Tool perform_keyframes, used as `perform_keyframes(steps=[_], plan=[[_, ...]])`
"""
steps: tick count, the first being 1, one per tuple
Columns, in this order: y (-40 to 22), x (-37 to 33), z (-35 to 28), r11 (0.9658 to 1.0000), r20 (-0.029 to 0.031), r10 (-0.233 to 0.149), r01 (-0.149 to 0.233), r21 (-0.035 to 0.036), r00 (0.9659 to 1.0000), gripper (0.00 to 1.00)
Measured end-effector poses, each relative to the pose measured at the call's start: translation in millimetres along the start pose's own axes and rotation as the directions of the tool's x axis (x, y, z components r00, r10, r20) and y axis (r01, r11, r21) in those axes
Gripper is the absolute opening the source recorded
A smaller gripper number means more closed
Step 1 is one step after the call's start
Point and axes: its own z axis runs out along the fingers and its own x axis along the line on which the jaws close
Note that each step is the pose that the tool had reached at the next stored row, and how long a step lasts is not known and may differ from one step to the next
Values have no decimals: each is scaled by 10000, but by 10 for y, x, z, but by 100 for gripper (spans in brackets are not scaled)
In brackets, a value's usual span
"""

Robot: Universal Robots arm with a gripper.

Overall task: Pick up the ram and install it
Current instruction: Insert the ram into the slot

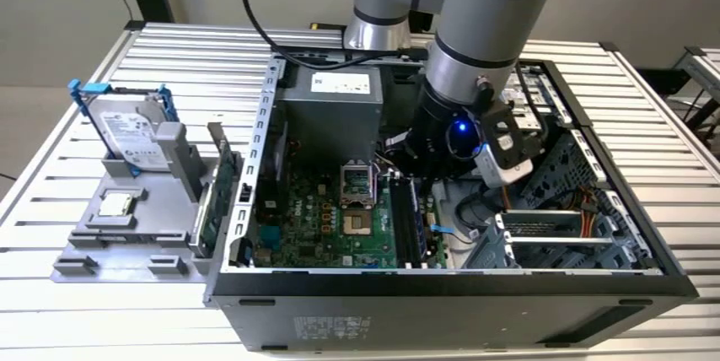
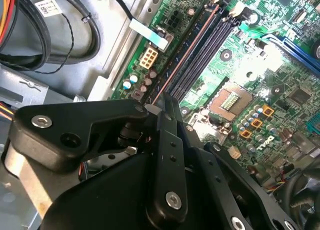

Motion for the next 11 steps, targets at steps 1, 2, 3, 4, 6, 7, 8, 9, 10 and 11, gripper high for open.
perform_keyframes(steps=[1,2,3,4,6,7,8,9,10,11], plan=[[1,-8,0,10000,-11,-16,16,0,10000,0],[0,-8,0,10000,-15,-84,84,2,10000,0],[0,-8,0,9997,-15,-229,229,4,9997,0],[0,-8,0,9992,-16,-409,409,6,9992,0],[0,-8,0,9970,-17,-774,774,9,9970,0],[0,-8,1,9954,-17,-959,959,9,9954,0],[0,-8,1,9935,-18,-1139,1139,11,9935,0],[0,-8,1,9912,-18,-1321,1321,13,9912,0],[0,-8,1,9888,-19,-1495,1495,14,9888,0],[0,-9,1,9859,-19,-1672,1672,15,9859,0]])
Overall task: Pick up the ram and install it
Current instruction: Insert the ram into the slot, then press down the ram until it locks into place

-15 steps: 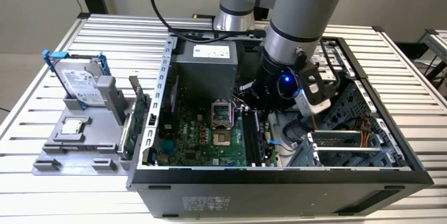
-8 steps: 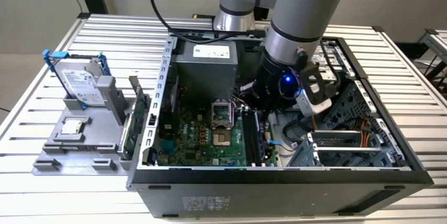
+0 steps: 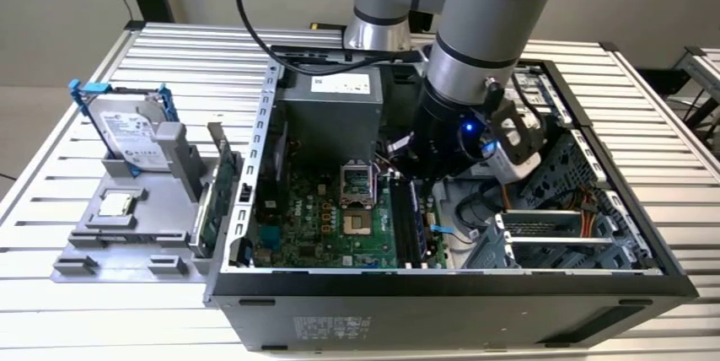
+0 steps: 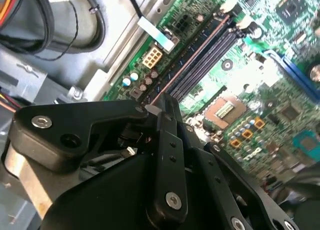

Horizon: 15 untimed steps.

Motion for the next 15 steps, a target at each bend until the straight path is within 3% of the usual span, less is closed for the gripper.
perform_keyframes(steps=[3,7,11,15], plan=[[0,0,0,9985,2,-551,551,7,9985,0],[1,0,0,9924,4,-1230,1230,-4,9924,0],[0,0,0,9816,9,-1911,1911,-23,9816,0],[0,0,0,9665,4,-2566,2566,-17,9665,0]])
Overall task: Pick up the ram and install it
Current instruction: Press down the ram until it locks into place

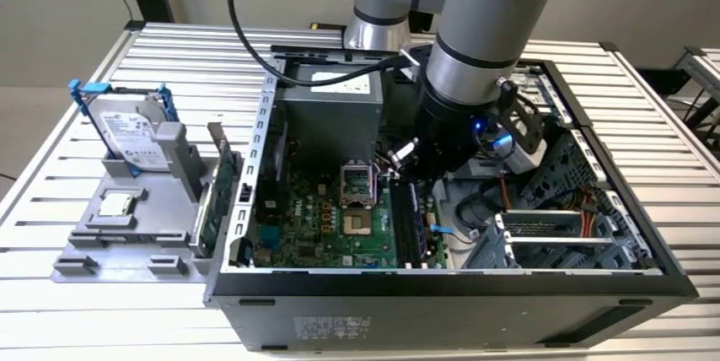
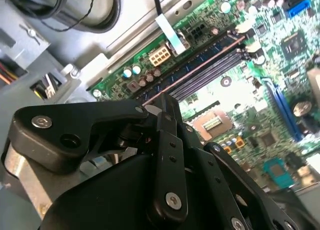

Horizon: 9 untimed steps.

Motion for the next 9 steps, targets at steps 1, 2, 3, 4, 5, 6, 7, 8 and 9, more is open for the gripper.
perform_keyframes(steps=[1,2,3,4,5,6,7,8,9], plan=[[0,0,1,9999,0,-172,172,0,9999,0],[0,0,1,9994,-1,-349,349,1,9994,0],[1,-1,1,9988,-2,-495,495,2,9988,0],[2,-1,2,9980,-2,-639,639,2,9980,0],[2,-1,2,9970,-4,-772,772,4,9970,0],[1,-1,1,9960,-5,-892,892,6,9960,0],[2,-1,1,9950,-7,-996,996,7,9950,0],[2,-1,0,9942,-8,-1073,1073,8,9942,0],[2,-1,1,9934,-8,-1149,1149,8,9934,0]])
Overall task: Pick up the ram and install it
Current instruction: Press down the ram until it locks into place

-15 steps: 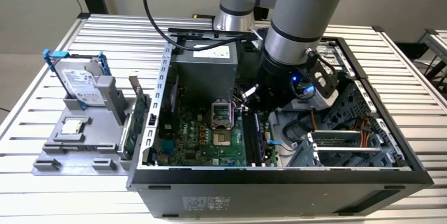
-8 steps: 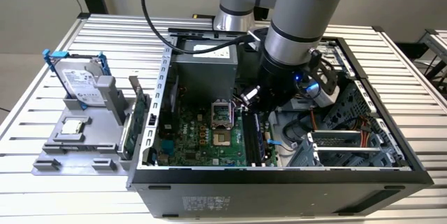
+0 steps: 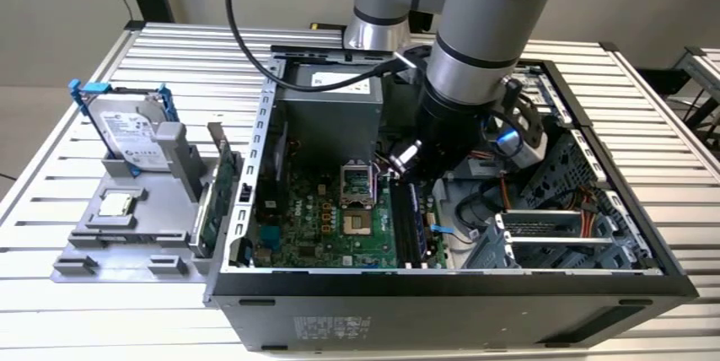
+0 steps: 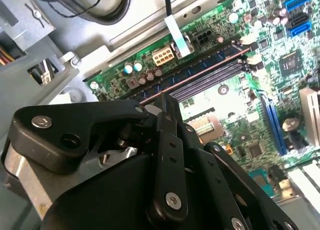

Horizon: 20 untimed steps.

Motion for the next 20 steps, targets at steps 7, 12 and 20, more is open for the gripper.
perform_keyframes(steps=[7,12,20], plan=[[1,0,-9,9990,-2,-449,449,3,9990,0],[0,0,-10,9981,-5,-621,621,6,9981,0],[0,0,-9,9966,-5,-830,830,7,9966,0]])
